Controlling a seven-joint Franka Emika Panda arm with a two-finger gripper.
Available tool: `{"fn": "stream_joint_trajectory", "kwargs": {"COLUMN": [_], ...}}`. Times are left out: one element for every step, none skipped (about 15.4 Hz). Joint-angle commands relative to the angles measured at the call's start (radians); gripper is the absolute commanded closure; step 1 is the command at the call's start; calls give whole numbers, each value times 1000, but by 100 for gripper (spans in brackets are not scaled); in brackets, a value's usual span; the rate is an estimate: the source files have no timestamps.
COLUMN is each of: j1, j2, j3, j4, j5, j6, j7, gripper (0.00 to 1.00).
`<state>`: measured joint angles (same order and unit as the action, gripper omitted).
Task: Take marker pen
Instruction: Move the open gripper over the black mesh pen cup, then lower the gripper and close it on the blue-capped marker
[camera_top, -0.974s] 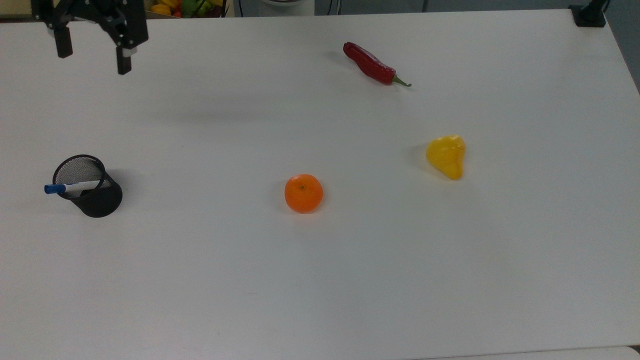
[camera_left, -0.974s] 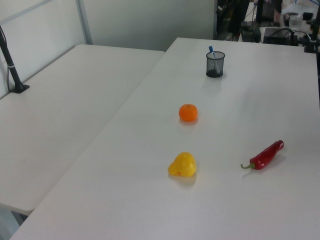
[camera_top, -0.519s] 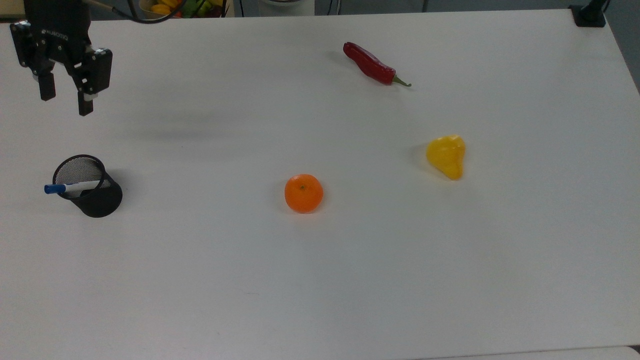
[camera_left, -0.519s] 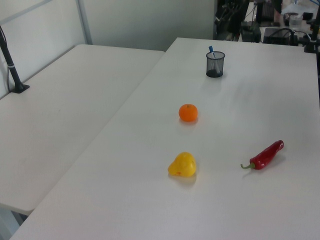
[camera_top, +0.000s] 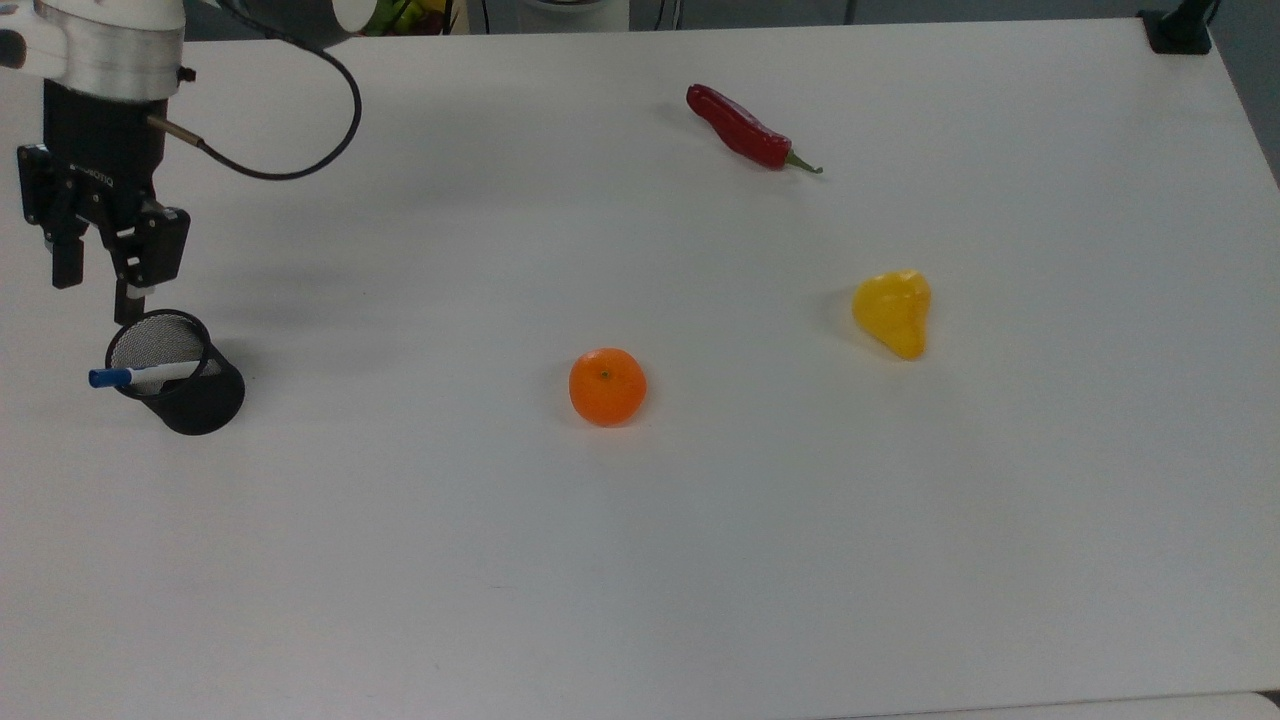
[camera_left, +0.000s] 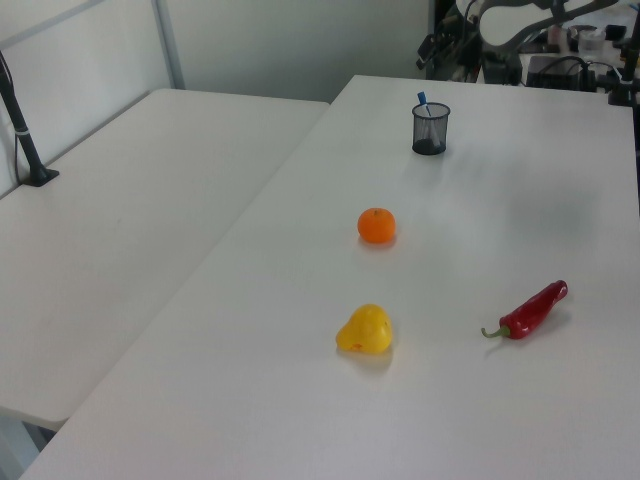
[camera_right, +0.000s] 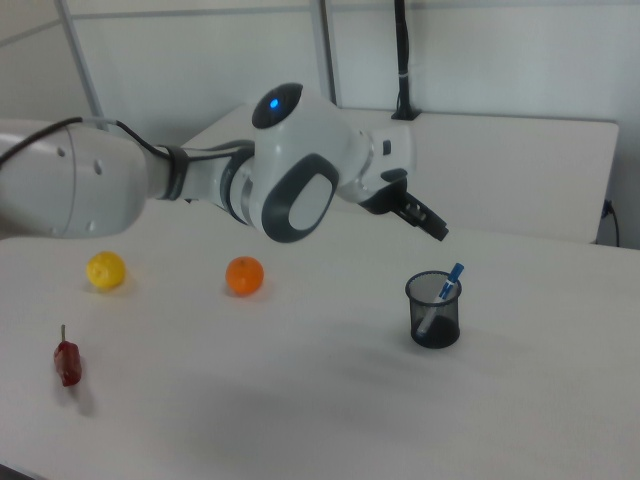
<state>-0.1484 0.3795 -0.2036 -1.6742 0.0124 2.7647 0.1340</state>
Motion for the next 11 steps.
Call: {"fn": "stream_joint_trajectory", "kwargs": {"j1": [-10, -8, -8, -10, -11, -16, -16, -16, -16, -16, -16], "j2": [65, 87, 104, 123, 133, 148, 163, 171, 180, 185, 188], "j3": [-5, -4, -2, -2, -2, -2, -2, -2, -2, -2, -2], "j4": [-6, -4, -2, -2, -2, -1, 1, 1, 1, 1, 1], "j5": [3, 3, 4, 8, 14, 15, 14, 11, 6, 4, 4], "j6": [116, 140, 170, 209, 226, 239, 248, 260, 272, 286, 297], "j7": [82, 88, 88, 90, 98, 107, 107, 107, 107, 107, 107], "gripper": [33, 33, 33, 32, 31, 31, 31, 31, 31, 31, 31]}}
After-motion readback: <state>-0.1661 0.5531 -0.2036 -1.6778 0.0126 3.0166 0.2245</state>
